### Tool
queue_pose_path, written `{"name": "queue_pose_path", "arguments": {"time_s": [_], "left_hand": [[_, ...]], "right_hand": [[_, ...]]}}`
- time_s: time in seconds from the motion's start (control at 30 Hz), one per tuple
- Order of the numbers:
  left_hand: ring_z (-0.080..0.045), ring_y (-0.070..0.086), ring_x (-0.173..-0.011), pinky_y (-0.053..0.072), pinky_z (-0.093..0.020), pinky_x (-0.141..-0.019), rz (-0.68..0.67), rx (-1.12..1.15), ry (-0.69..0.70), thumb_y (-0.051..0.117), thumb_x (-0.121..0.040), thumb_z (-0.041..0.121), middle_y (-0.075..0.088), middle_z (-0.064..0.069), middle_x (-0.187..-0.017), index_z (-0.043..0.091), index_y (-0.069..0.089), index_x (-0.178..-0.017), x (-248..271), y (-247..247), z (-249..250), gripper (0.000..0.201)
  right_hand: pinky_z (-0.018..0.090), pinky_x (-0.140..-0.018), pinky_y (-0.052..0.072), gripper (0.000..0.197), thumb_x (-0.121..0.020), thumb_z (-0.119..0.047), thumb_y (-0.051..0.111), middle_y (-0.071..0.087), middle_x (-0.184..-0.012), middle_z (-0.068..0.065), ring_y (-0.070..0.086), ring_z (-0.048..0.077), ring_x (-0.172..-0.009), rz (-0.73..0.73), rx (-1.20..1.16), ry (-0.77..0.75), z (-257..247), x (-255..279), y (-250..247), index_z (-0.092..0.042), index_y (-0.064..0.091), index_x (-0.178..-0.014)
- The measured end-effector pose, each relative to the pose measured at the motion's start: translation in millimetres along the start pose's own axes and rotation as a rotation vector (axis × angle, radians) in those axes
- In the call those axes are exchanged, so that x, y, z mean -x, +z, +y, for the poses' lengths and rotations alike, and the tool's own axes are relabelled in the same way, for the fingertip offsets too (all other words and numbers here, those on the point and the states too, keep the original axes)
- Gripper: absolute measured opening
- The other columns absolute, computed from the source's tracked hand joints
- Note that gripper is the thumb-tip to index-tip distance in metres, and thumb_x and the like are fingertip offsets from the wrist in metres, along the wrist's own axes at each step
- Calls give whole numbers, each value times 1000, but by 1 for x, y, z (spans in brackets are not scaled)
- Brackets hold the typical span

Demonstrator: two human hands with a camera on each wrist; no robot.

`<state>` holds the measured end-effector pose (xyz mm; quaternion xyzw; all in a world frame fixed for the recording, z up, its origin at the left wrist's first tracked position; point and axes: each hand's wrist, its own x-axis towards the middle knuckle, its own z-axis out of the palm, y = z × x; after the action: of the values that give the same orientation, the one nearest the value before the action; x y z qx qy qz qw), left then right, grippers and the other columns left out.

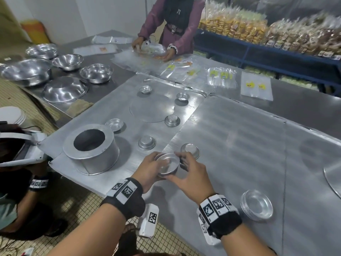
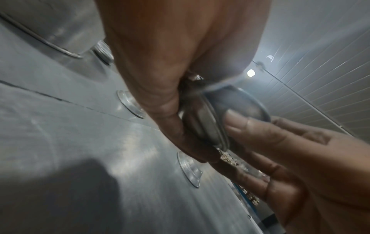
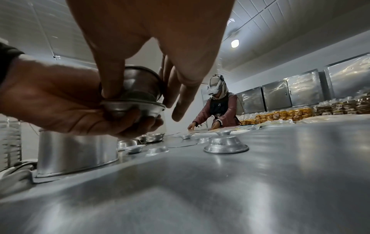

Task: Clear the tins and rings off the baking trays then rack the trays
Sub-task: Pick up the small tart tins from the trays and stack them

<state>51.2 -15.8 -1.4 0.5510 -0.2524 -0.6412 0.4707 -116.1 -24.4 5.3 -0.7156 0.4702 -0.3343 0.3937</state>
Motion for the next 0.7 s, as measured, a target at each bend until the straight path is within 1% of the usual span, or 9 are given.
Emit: {"name": "queue_pose_path", "arguments": {"time_s": [0.13, 0.23, 0.27, 0.33, 0.37, 0.43, 0.53, 0.6, 0.7], "left_hand": [[-41, 68, -96, 58, -38, -63, -35, -34, 3, 62, -80, 5, 65, -30, -118, -1, 57, -124, -11, -15, 9, 44], [-38, 69, -91, 61, -43, -66, -62, -57, 12, 59, -72, 7, 67, -25, -108, 3, 58, -121, -19, -30, 19, 49], [-36, 69, -90, 61, -46, -69, -66, -57, 10, 58, -71, 7, 66, -23, -107, 6, 58, -120, -22, -34, 22, 49], [-35, 66, -89, 62, -53, -75, -59, -63, 11, 59, -72, 6, 64, -22, -105, 7, 59, -116, -28, -42, 27, 44], [-36, 64, -90, 61, -56, -76, -54, -73, 11, 60, -74, 3, 62, -22, -104, 6, 60, -113, -31, -46, 28, 38], [-39, 61, -93, 62, -54, -71, -42, -87, -2, 57, -86, -6, 59, -22, -104, 4, 60, -110, -35, -53, 32, 26], [-40, 58, -95, 63, -53, -70, -50, -97, -32, 49, -94, -12, 57, -22, -107, 0, 59, -115, -42, -65, 36, 26], [-39, 59, -95, 62, -55, -74, -58, -93, -51, 49, -95, -11, 57, -22, -107, -2, 59, -117, -44, -70, 36, 26], [-36, 62, -90, 60, -58, -78, -86, -52, -89, 49, -95, -12, 58, -21, -101, -3, 58, -120, -46, -74, 38, 28]], "right_hand": [[13, -100, 44, 66, -71, -33, 86, 61, -123, -21, 55, -12, -115, -47, -2, 59, -4, -8, 11, -27, 52, -126], [5, -99, 34, 65, -74, -36, 81, 55, -130, -24, 48, -14, -122, -110, 74, 73, -8, -18, 20, -30, 46, -129], [6, -100, 34, 67, -74, -35, 81, 55, -131, -24, 47, -14, -123, -134, 83, 75, -8, -22, 22, -31, 45, -130], [14, -105, 37, 72, -73, -32, 82, 55, -133, -23, 46, -13, -125, -195, 95, 75, -3, -33, 25, -32, 43, -134], [19, -108, 37, 77, -72, -31, 83, 53, -137, -20, 45, -11, -127, -224, 118, 88, 0, -39, 26, -33, 41, -137], [25, -111, 37, 83, -71, -31, 81, 51, -142, -13, 46, -1, -131, -236, 246, 123, 5, -51, 24, -34, 38, -142], [23, -107, 34, 70, -78, -28, 76, 53, -138, -2, 48, 17, -129, -116, 478, 154, 14, -70, 17, -24, 45, -142], [27, -108, 33, 65, -80, -26, 75, 53, -137, 4, 45, 23, -130, -35, 564, 220, 23, -82, 12, -16, 49, -138], [31, -103, 38, 59, -79, -34, 71, 56, -133, 6, 47, 28, -127, 5, 720, 366, 39, -94, 6, -13, 54, -132]]}}
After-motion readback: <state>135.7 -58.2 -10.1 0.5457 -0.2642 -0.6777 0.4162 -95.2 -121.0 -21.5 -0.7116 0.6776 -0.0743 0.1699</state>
